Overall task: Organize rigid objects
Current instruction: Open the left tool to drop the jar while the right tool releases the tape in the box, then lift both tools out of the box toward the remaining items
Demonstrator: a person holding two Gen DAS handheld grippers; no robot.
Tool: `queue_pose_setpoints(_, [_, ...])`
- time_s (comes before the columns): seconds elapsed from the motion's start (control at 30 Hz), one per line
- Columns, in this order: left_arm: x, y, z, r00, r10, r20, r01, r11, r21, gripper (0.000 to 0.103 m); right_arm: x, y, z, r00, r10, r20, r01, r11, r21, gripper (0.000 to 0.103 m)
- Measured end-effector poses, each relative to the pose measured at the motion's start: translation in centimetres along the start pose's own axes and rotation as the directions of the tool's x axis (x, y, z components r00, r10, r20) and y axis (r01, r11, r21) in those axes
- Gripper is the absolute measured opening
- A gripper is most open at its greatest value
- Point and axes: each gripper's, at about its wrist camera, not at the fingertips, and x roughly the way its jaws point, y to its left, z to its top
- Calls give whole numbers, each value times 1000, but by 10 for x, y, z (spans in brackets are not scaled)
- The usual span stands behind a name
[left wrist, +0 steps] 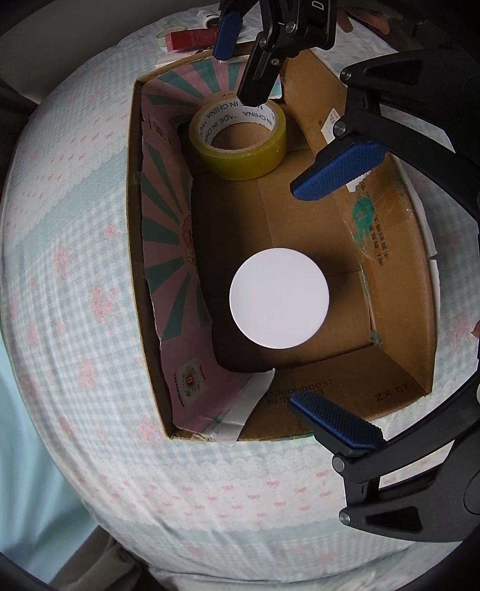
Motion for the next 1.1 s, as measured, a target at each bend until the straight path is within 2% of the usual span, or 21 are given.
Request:
queue_pose_setpoints(0.33, [-31, -8, -2, 999, 19, 32, -20, 999, 26, 103, -22, 14, 0, 998, -50, 25, 51, 997, -59, 102])
queue_pose_setpoints(0.7, [-90, -4, -14, 995, 57, 83, -54, 998, -38, 103, -70, 28, -2, 997, -33, 66, 39, 995, -90, 102])
queue_pose_setpoints(0.9, [-128, -4, -30, 986, 97, 137, -87, 993, -80, 103, -113, 41, -13, 992, 31, 120, -11, 986, -167, 102])
queue_pose_setpoints(1.1, [-154, -22, -44, 982, 84, 168, -60, 988, -142, 103, -151, 35, -34, 983, -5, 183, 51, 967, -248, 102])
